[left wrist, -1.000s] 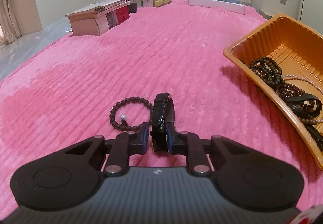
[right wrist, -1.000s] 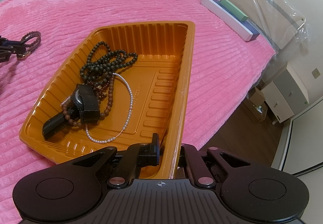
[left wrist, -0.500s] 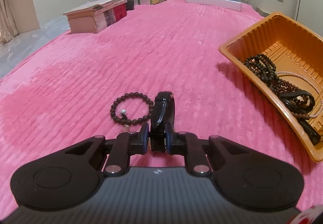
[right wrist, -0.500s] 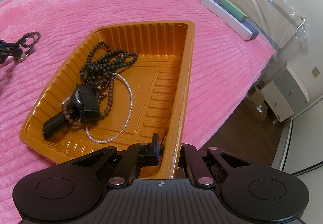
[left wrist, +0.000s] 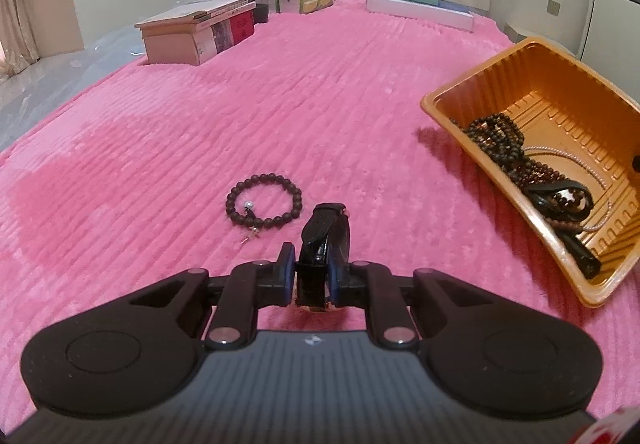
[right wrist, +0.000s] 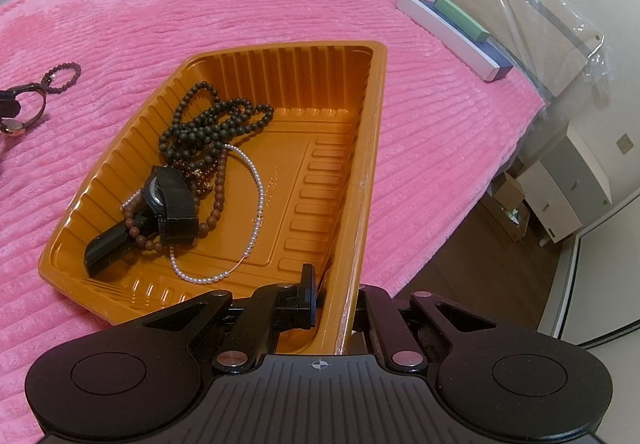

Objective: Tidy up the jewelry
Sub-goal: 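Carry the black strap watch into the orange tray and open the left tool, then move the open left tool to the dark bead bracelet, then grasp the dark bead bracelet with the left tool, then carry the dark bead bracelet into the tray and open the left tool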

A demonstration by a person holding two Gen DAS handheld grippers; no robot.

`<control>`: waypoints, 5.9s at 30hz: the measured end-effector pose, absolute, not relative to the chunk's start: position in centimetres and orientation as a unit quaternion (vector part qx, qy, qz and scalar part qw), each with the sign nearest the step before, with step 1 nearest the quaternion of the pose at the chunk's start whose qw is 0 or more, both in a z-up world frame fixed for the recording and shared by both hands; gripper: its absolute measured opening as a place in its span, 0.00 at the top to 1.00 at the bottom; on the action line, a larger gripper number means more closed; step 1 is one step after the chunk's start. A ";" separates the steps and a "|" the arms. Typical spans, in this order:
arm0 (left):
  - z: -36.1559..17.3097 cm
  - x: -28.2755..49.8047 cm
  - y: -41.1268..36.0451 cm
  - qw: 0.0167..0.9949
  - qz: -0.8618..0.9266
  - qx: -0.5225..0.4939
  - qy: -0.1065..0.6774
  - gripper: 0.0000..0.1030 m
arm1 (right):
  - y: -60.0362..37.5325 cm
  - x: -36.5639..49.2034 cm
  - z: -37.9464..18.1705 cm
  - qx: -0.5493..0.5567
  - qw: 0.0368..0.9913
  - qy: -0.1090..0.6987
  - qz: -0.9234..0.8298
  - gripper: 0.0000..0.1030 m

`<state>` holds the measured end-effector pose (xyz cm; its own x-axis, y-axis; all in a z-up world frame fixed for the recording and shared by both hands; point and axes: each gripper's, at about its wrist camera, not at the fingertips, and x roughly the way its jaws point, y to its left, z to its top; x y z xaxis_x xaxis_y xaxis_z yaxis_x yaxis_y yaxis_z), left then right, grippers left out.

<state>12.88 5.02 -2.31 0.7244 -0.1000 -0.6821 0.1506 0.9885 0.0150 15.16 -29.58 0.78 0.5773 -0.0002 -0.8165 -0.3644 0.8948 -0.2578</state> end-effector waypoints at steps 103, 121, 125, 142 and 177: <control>-3.2 14.5 8.6 0.944 -0.004 0.033 0.329 0.59 | -29.6 15.1 0.7 -0.206 0.863 0.449 0.107 0.96; -6.1 16.8 3.6 0.928 -0.081 0.187 0.313 0.78 | -29.8 15.2 0.4 -0.207 0.861 0.452 0.105 0.96; -7.1 18.1 2.6 0.907 -0.103 0.241 0.330 0.81 | -29.8 15.2 0.4 -0.207 0.861 0.453 0.105 0.96; -1.8 18.6 5.7 0.925 -0.106 0.174 0.322 0.94 | -29.9 15.2 0.4 -0.207 0.861 0.452 0.104 0.96; 3.4 15.8 -9.4 0.910 -0.303 0.077 0.273 0.95 | -29.8 15.1 0.5 -0.207 0.862 0.452 0.105 0.96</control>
